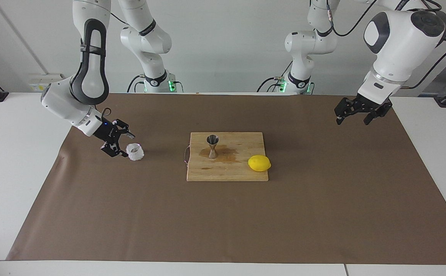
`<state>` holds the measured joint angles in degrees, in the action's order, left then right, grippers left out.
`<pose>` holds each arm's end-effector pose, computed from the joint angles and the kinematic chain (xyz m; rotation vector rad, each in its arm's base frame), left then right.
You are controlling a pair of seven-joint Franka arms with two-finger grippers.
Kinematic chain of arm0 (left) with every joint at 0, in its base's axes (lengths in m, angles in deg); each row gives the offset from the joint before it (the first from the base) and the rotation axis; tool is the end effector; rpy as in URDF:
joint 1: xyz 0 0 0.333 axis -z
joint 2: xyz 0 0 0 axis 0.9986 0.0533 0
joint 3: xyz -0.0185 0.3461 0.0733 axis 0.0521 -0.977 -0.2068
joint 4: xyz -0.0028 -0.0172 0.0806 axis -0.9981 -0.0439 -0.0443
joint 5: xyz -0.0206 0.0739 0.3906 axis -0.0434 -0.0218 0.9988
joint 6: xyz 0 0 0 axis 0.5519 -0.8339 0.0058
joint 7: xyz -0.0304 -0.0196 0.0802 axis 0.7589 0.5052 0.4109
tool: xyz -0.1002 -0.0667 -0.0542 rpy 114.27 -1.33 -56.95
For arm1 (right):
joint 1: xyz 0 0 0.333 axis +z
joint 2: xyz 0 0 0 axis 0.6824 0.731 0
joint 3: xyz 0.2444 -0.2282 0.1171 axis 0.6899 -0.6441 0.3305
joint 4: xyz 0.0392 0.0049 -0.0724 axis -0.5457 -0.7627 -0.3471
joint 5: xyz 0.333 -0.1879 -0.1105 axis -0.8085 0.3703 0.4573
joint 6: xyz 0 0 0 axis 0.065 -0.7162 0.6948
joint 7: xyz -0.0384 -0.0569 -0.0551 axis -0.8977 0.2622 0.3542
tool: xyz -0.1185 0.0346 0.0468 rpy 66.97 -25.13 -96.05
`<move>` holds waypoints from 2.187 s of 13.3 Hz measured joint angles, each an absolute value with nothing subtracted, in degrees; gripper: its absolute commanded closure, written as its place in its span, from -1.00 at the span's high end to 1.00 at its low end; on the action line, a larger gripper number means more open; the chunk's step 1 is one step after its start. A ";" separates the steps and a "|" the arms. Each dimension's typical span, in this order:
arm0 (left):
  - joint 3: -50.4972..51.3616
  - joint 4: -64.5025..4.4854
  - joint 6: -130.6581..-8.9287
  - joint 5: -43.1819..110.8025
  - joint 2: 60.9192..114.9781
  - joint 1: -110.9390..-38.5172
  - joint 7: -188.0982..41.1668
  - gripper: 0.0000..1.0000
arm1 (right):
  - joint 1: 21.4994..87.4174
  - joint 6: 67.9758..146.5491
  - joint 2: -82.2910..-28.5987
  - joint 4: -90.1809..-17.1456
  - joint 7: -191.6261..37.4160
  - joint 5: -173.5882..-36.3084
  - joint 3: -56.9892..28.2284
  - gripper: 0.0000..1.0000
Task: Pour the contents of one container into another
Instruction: 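Close the right gripper around the small white cup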
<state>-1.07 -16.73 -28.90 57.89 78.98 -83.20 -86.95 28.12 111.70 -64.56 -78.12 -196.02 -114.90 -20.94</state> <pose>0.5713 -0.0550 0.5903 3.1196 -0.0864 0.0133 0.5201 -0.0879 0.3284 -1.9528 -1.8541 -0.6333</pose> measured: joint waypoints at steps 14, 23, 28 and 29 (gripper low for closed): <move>1.41 -15.74 -23.14 57.87 74.80 -83.45 -87.58 1.00 | 26.90 111.44 -57.20 -78.47 -205.82 -121.41 -20.90 -0.88; 0.89 -15.79 -24.18 57.87 74.81 -83.49 -87.58 1.00 | 28.66 111.17 -60.67 -77.69 -201.05 -121.61 -19.82 -1.00; 0.86 -15.79 -24.18 57.87 74.81 -83.49 -87.58 1.00 | 35.67 111.21 -66.93 -77.49 -187.30 -121.61 -19.64 -1.00; 0.86 -15.79 -24.18 57.87 74.81 -83.49 -87.58 1.00 | 37.01 111.24 -67.74 -77.47 -184.47 -121.61 -19.62 -1.00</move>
<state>0.86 -15.79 -24.18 57.87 74.81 -83.49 -87.58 37.01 111.24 -67.74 -77.47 -184.47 -121.61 -19.62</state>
